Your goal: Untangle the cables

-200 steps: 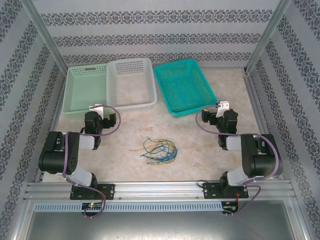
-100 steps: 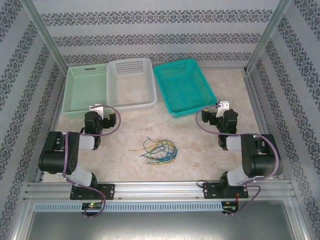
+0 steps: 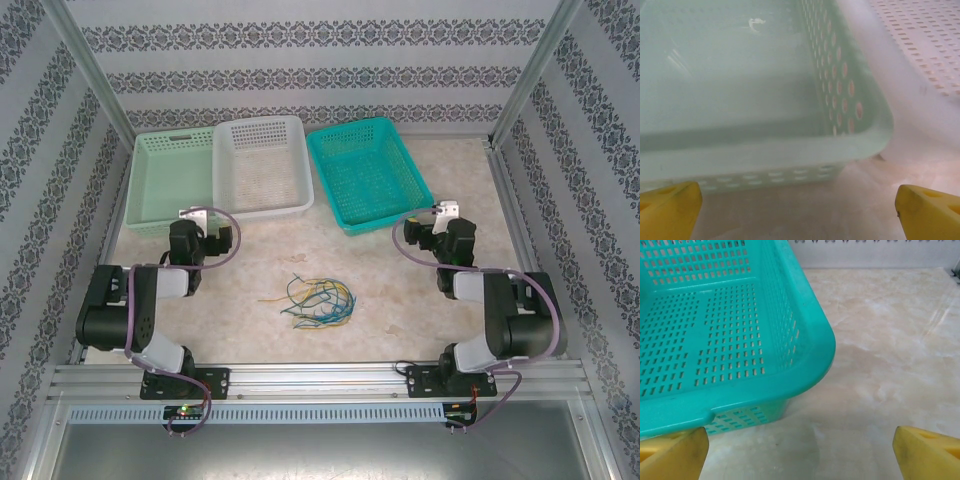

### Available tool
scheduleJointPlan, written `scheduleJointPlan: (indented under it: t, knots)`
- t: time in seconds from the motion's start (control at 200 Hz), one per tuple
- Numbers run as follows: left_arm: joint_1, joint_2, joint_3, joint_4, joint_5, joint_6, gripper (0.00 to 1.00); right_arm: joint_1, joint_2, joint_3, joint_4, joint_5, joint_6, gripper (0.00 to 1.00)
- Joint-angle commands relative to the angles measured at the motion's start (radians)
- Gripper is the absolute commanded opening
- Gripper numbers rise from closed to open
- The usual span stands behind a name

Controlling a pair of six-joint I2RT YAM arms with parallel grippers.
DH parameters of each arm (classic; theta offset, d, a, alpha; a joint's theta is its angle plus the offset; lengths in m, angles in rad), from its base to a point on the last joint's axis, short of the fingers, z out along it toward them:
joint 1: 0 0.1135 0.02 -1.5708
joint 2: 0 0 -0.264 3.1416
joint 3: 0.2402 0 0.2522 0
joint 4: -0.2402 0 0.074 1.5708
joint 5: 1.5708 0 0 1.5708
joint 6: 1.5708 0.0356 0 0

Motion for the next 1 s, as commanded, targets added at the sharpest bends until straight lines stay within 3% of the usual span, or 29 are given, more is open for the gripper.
scheduleJointPlan:
  t: [0.0, 0.065, 0.125, 0.255, 0.47, 0.619, 0.744, 0.849, 0.994]
  knots:
    - [-0.007, -0.119, 0.205, -0.374, -0.028, -0.087, 1.00, 0.013, -0.143, 0.113, -0.287, -0.027, 0.076, 0.91]
    - [-0.012, -0.166, 0.225, -0.423, 0.025, -0.145, 1.00, 0.048, -0.198, 0.112, -0.327, -0.071, 0.060, 0.90]
    - [-0.025, -0.203, 0.219, -0.444, 0.021, -0.207, 1.00, 0.111, -0.245, 0.114, -0.368, -0.004, 0.053, 0.91]
    - [-0.069, -0.266, 0.198, -0.515, -0.029, -0.275, 1.00, 0.193, -0.317, 0.132, -0.466, -0.024, 0.110, 0.91]
    - [-0.144, -0.326, 0.136, -0.580, 0.004, -0.331, 1.00, 0.234, -0.359, 0.151, -0.667, -0.047, 0.205, 0.84]
    - [-0.258, -0.366, 0.095, -0.607, 0.015, -0.344, 1.00, 0.389, -0.364, 0.187, -0.737, -0.019, 0.207, 0.84]
    - [-0.370, -0.401, 0.059, -0.614, 0.054, -0.326, 1.00, 0.471, -0.283, 0.250, -0.759, -0.017, 0.256, 0.86]
    - [-0.433, -0.428, 0.005, -0.598, 0.099, -0.302, 1.00, 0.460, -0.192, 0.335, -0.818, 0.058, 0.337, 0.86]
    - [-0.503, -0.421, -0.016, -0.621, 0.133, -0.232, 1.00, 0.399, -0.108, 0.418, -0.819, -0.076, 0.431, 0.79]
